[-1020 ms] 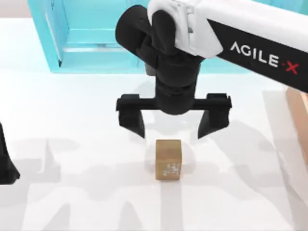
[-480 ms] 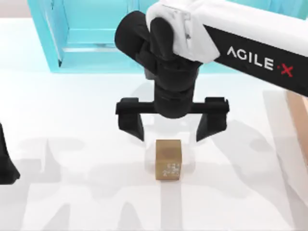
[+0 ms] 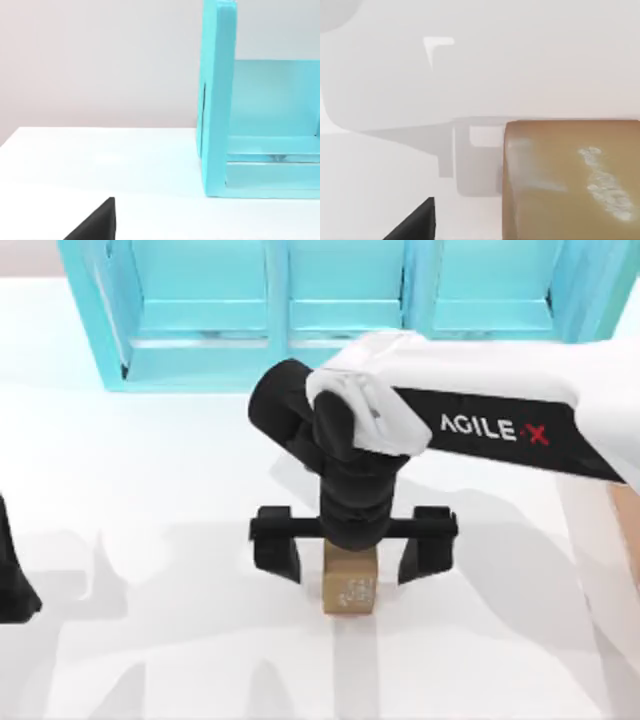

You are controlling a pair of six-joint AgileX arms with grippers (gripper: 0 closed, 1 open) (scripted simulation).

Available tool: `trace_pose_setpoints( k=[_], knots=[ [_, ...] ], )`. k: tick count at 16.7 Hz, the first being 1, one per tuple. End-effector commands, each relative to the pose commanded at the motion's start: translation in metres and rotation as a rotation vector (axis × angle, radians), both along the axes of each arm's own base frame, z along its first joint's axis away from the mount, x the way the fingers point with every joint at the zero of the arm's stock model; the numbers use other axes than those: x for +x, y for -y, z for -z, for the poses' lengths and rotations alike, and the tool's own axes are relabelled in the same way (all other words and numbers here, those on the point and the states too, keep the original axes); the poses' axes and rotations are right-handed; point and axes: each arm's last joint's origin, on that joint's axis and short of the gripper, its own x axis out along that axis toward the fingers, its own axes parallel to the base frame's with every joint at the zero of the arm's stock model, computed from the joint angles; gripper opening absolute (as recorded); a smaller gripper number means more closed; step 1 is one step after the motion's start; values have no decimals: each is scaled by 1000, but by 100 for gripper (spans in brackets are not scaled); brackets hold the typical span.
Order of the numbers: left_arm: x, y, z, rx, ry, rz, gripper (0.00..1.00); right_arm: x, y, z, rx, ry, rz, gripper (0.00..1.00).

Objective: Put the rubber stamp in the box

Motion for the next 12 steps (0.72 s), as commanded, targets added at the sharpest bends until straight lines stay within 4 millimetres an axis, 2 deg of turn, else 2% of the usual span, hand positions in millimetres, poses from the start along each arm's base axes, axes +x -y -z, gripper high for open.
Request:
trace_pose_setpoints(
  k=[4,12],
  knots=[
    [0,0,0,0,0,0,100,0,0,2,-1,-1,0,100],
    [0,0,0,0,0,0,100,0,0,2,-1,-1,0,40]
  ],
)
